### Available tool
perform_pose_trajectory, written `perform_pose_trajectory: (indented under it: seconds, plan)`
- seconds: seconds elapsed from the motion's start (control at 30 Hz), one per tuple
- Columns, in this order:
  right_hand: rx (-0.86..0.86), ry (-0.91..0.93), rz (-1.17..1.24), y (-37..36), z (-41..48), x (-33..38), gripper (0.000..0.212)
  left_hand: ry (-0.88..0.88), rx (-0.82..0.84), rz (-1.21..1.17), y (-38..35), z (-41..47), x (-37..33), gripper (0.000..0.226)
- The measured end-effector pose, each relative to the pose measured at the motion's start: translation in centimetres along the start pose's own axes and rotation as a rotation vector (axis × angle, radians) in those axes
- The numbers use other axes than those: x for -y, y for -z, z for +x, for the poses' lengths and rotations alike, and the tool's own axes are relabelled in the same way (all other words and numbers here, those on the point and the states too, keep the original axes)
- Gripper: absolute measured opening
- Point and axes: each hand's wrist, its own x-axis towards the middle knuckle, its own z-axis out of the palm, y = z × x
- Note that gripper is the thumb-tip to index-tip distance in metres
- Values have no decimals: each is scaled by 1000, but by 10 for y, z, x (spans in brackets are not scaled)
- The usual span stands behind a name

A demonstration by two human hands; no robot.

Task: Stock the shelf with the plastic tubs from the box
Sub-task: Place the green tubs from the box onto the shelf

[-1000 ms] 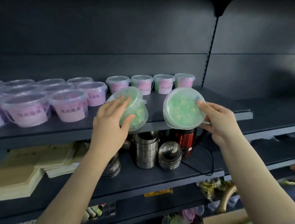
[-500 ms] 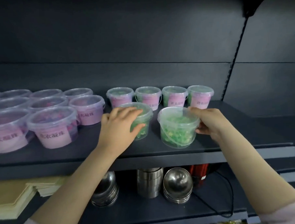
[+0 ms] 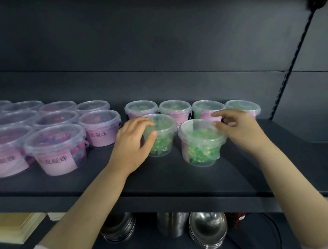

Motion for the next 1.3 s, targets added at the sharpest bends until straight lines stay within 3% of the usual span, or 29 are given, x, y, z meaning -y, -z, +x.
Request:
perform_pose_trajectory:
  seconds: [0.07, 0.1, 0.2, 0.27, 0.37, 0.47, 0.6, 0.73, 0.87, 1.03, 1.3]
  plan:
    - [-213, 136, -46, -2, 1, 1, 10, -8, 8, -24, 0, 1, 2, 39]
    - [-190, 176, 21, -3, -3, 6, 10, -9, 7, -36, 0, 1, 3, 39]
    - [90, 248, -18, -8, -12, 7, 17, -17, -23, -59, 3, 2, 1, 38]
    - [166, 293, -82, -5, -5, -2, 12, -79, -81, -137, 9, 0, -5, 35]
    - [281, 226, 91, 4, 8, -14, 22, -117, -171, -273, 16, -5, -10, 37]
    - [202, 212, 209, 3, 13, -27, 36, 42, -91, -280, 17, -5, -6, 34]
    - [67, 204, 139, -1, 10, -40, 18, -33, -70, -44, 11, -7, -9, 31]
    - [178, 269, 133, -6, 4, -39, 59, -54, -78, -72, 10, -9, -14, 35]
    - [196, 257, 103, -18, 4, -41, 50, 25, 4, -144, 7, -6, -10, 35]
    - [55, 331, -35, -27, 7, -40, 47, 118, 63, -124, 6, 18, -5, 41]
    - [124, 303, 17, -32, 11, -46, 34, 23, 58, -37, -5, 18, 9, 45]
